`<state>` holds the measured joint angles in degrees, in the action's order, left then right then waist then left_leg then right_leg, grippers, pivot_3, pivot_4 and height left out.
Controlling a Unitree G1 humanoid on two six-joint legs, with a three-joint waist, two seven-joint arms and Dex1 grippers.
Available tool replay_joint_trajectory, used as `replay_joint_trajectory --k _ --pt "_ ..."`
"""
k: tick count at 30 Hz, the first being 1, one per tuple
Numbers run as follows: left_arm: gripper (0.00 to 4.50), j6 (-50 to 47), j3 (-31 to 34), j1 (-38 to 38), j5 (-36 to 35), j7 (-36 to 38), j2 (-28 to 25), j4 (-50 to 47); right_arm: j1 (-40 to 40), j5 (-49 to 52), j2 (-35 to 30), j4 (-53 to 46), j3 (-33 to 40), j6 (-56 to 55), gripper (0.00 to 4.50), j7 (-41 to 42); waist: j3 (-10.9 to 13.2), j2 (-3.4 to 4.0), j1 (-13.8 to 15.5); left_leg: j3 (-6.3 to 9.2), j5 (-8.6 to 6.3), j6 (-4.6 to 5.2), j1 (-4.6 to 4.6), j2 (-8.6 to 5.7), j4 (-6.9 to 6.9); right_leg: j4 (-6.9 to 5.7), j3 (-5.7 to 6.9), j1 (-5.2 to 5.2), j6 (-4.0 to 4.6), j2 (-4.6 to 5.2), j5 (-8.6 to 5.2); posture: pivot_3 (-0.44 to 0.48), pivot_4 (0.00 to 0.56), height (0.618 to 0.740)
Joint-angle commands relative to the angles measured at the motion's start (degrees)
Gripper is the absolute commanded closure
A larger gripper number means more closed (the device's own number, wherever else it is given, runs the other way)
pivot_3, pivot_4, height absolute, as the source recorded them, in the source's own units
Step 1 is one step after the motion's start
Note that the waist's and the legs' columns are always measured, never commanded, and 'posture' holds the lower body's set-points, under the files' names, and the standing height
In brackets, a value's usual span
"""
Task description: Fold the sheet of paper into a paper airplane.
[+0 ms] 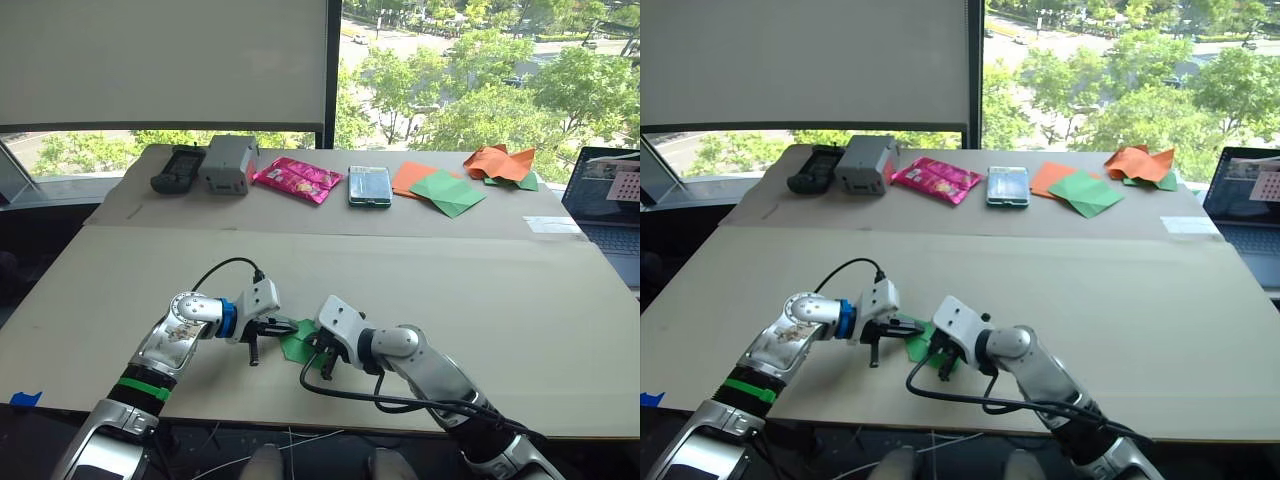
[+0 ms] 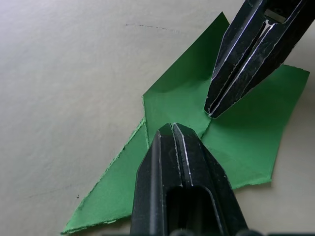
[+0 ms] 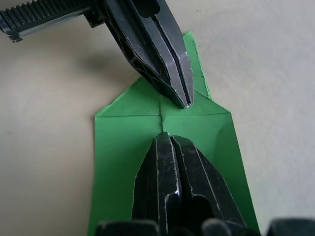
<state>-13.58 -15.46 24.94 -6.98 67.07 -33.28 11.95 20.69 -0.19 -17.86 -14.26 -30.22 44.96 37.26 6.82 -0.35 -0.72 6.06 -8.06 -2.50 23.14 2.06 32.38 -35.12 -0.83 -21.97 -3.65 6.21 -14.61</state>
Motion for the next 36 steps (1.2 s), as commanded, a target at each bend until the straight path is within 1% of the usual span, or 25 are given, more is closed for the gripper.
replay_joint_trajectory --k 1,12,20,33,36 --pt "4.50 -0.11 -0.19 -0.45 0.67 0.27 -0.84 -0.87 -2.46 -0.73 -2.39 3.00 -1.09 6.73 4.48 -0.57 -0.05 0.03 0.12 0.00 0.00 -0.01 0.00 0.00 0.00 0.00 0.00 0.01 0.00 0.00 0.00 0.000 0.150 0.720" --pt "4.50 -0.09 -0.37 -0.36 0.90 0.59 -1.08 -0.67 -5.06 1.12 -5.17 -1.19 0.65 11.76 4.48 -2.25 -0.08 0.04 0.53 0.00 -0.06 -0.10 0.03 -0.02 0.05 0.05 0.00 0.03 0.00 0.02 -0.01 0.000 0.150 0.720" --pt "4.50 0.29 -0.75 0.16 1.49 0.64 -0.91 0.25 -7.88 2.13 -6.98 -4.68 1.64 13.99 4.48 -3.50 -0.18 -0.01 0.92 0.00 -0.21 -0.35 0.05 -0.02 0.13 0.09 0.00 0.05 -0.01 0.03 -0.02 0.000 0.150 0.720" --pt "4.50 0.94 -1.07 0.39 1.66 0.61 -0.60 1.33 -14.78 4.05 -14.53 -12.22 4.94 16.64 4.48 -4.98 -0.26 -0.11 1.48 0.00 -0.25 -0.40 0.12 -0.12 0.19 0.18 0.06 0.10 -0.07 0.20 -0.09 0.000 0.150 0.720" --pt "4.50 1.07 -1.15 0.52 1.67 0.59 -0.44 1.56 -15.29 5.23 -14.76 -14.57 6.55 15.21 4.48 -5.46 -0.26 -0.18 1.49 0.00 -0.26 -0.41 0.13 -0.14 0.22 0.24 0.06 0.14 -0.10 0.23 -0.11 0.000 0.150 0.720"
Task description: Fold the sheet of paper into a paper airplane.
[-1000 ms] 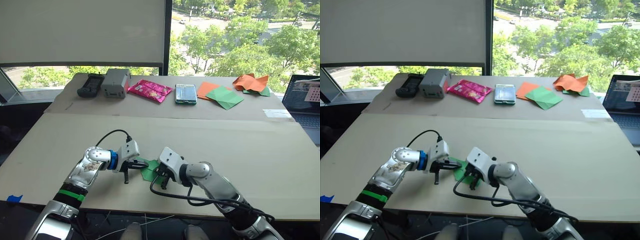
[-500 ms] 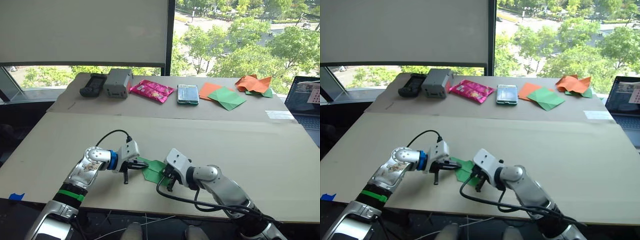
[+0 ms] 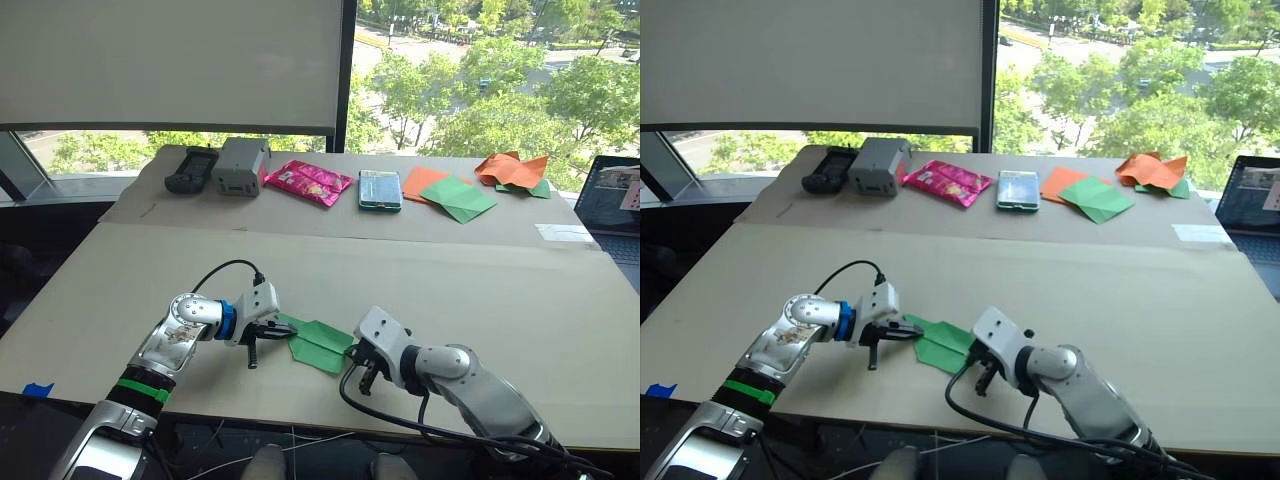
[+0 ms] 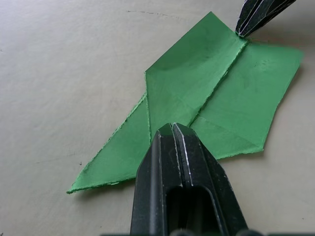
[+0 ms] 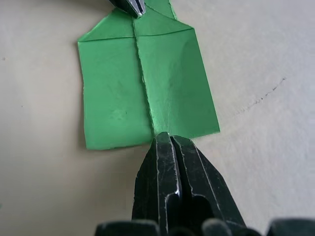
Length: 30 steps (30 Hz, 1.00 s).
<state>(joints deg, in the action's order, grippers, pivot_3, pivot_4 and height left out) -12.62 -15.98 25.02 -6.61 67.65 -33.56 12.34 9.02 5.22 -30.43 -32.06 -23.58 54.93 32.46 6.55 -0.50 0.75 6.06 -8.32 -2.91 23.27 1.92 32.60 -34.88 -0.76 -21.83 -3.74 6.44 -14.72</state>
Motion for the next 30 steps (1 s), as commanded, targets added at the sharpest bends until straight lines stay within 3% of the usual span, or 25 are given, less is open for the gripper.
replay_joint_trajectory --k 1,9,18,30 --pt "4.50 0.16 -0.66 0.51 1.32 0.00 -0.11 1.26 -3.48 0.38 -1.89 2.30 0.70 4.18 4.48 -0.60 0.01 -0.03 0.01 0.00 0.00 -0.01 0.01 0.00 0.00 0.01 0.01 0.00 0.00 0.01 -0.01 0.000 0.150 0.720" --pt "4.50 0.19 -0.68 0.94 1.26 0.10 0.07 1.42 1.70 7.01 8.75 -4.16 11.06 -10.47 4.48 -1.73 0.46 0.11 -0.65 0.00 0.00 0.00 0.27 0.02 0.00 -0.05 0.02 -0.31 -0.02 -0.03 0.00 0.000 0.150 0.720" --pt "4.50 -0.28 -0.57 0.82 1.18 0.23 -0.15 0.66 4.15 -0.04 8.17 7.17 0.13 -15.19 4.48 -1.77 0.44 0.06 -1.09 0.00 0.02 0.03 0.23 0.03 0.00 -0.09 0.00 -0.26 -0.02 -0.07 0.00 0.000 0.150 0.720" --pt "4.50 -3.50 -1.12 2.23 -1.09 2.42 1.53 -2.33 4.53 -3.28 7.76 14.17 -3.67 -9.96 4.48 -1.11 0.43 0.06 -1.49 0.00 0.02 0.03 0.16 0.05 0.00 -0.14 0.00 -0.25 -0.02 -0.10 0.00 0.000 0.150 0.720"
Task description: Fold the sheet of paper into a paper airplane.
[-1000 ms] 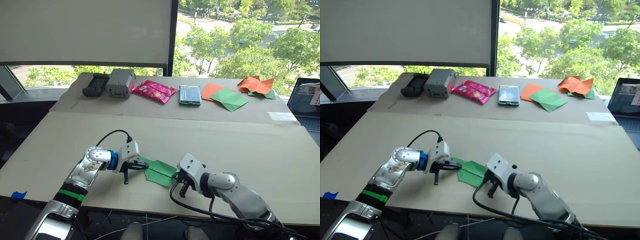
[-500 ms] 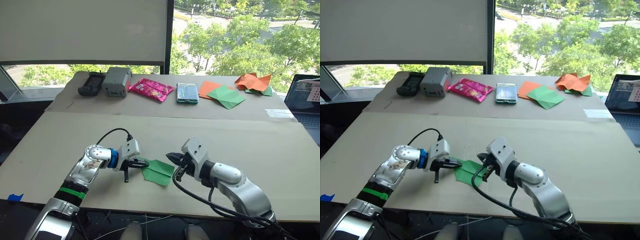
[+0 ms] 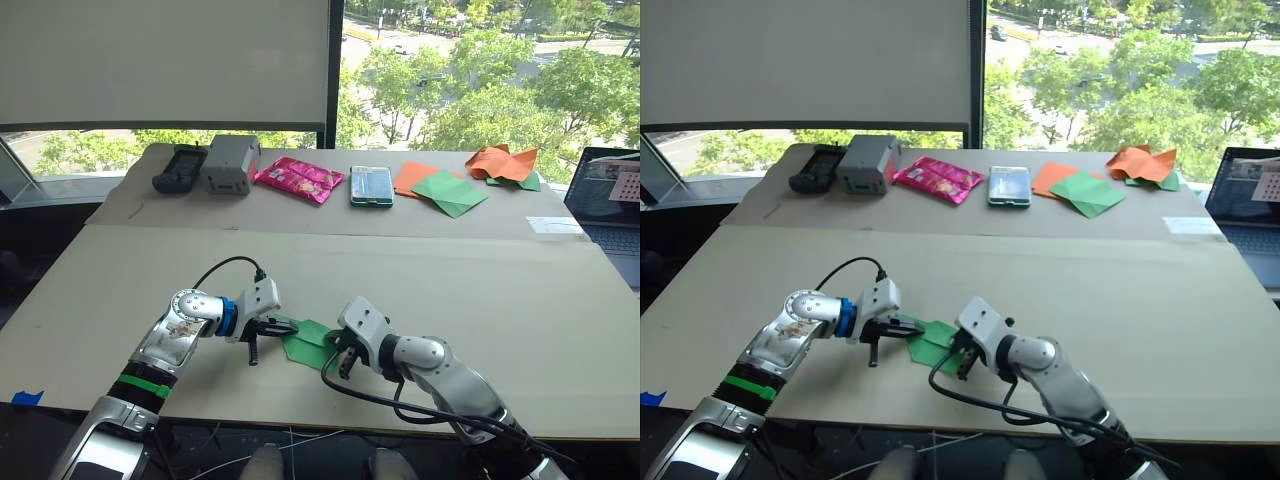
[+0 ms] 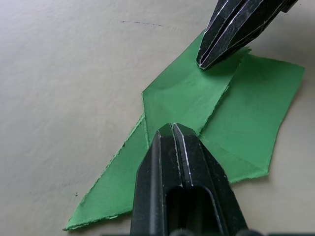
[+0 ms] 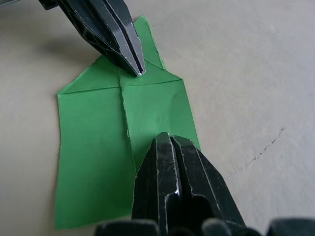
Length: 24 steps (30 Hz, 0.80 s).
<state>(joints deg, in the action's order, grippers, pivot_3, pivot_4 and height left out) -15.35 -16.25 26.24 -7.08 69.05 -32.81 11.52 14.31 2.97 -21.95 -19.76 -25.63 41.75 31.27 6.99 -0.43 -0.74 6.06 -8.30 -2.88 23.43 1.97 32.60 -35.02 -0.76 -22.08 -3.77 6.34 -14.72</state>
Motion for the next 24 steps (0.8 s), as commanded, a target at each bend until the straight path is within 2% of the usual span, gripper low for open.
replay_joint_trajectory --k 1,8,24 --pt "4.50 -0.76 -1.22 1.16 -0.57 1.35 1.18 -1.42 -0.76 -1.01 -0.64 1.90 -1.67 3.90 4.48 -0.03 0.00 -0.01 0.00 0.00 0.00 0.00 -0.01 0.00 0.00 0.00 0.00 0.01 0.00 0.00 0.00 0.000 0.150 0.720" --pt "4.50 2.12 -3.78 1.44 2.49 1.35 2.45 3.02 -0.80 -0.85 -0.17 1.36 -2.01 5.55 4.48 -0.78 -0.05 0.01 0.05 0.00 0.00 0.00 -0.05 0.00 0.00 0.01 0.00 0.06 0.00 0.00 0.00 0.000 0.150 0.720" --pt "4.50 6.40 -3.70 -0.09 4.59 1.59 -1.08 10.73 -0.83 0.09 -0.23 -0.01 -1.08 7.91 4.48 -1.17 -0.38 0.01 -0.10 0.00 -0.01 -0.02 -0.14 0.01 -0.01 0.01 0.00 0.09 0.01 0.01 -0.01 0.000 0.150 0.720"
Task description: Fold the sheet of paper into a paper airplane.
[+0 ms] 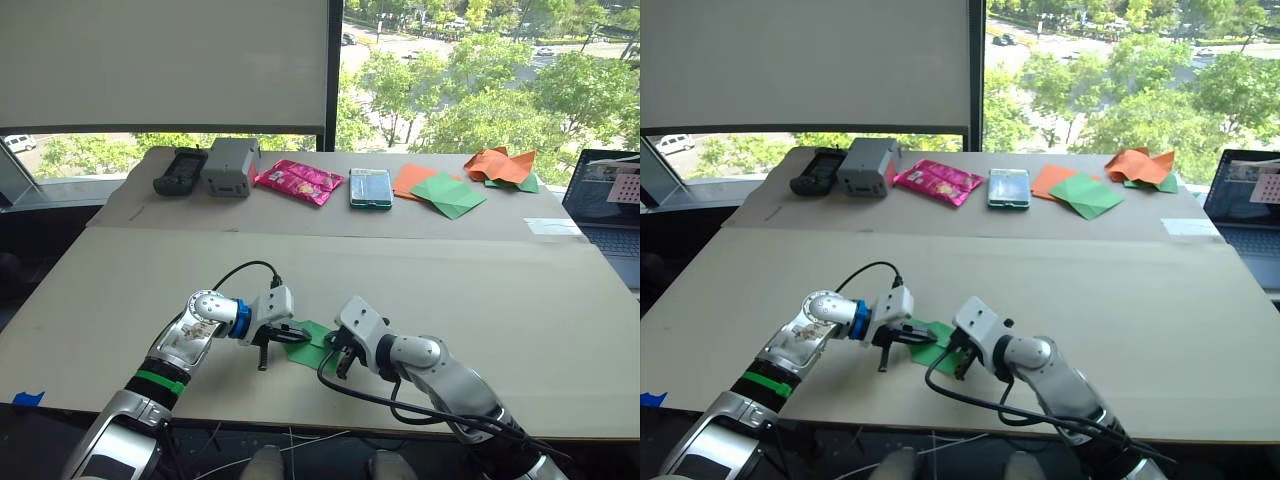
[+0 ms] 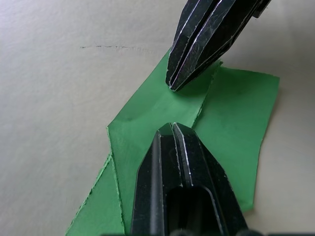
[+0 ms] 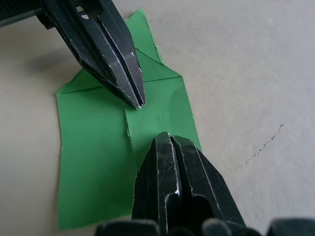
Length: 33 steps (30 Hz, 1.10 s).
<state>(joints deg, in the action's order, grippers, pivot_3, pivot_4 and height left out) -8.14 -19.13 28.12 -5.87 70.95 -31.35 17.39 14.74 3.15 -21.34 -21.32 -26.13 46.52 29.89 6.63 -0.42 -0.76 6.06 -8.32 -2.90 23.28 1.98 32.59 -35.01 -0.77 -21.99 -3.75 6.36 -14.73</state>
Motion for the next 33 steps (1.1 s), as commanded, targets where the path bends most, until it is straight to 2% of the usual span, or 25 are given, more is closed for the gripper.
replay_joint_trajectory --k 1,24,33 --pt "4.50 -0.61 -0.75 -2.06 3.43 -0.31 -2.81 5.19 -1.24 -0.05 -0.87 1.49 -0.56 3.21 4.48 0.24 -0.04 0.00 -0.16 0.00 0.00 0.00 -0.01 0.00 -0.01 0.00 0.00 0.00 0.00 0.00 0.00 0.000 0.150 0.720" --pt "4.50 -0.33 3.83 -8.04 2.55 -0.18 -8.51 4.78 -0.48 0.31 -0.50 1.57 -0.73 4.03 4.48 0.22 -0.11 0.06 -1.20 0.00 -0.02 -0.02 -0.22 0.04 -0.37 0.00 0.00 -0.07 0.07 0.04 -0.04 0.000 0.150 0.720" --pt "4.50 -1.14 5.86 -7.92 1.91 -0.52 -9.26 4.35 -0.13 0.27 -0.38 1.43 -0.78 4.13 4.48 0.33 -0.11 0.06 -1.56 0.01 -0.02 -0.02 -0.33 0.04 -0.52 0.00 0.00 -0.09 0.09 0.05 -0.05 0.000 0.150 0.720"
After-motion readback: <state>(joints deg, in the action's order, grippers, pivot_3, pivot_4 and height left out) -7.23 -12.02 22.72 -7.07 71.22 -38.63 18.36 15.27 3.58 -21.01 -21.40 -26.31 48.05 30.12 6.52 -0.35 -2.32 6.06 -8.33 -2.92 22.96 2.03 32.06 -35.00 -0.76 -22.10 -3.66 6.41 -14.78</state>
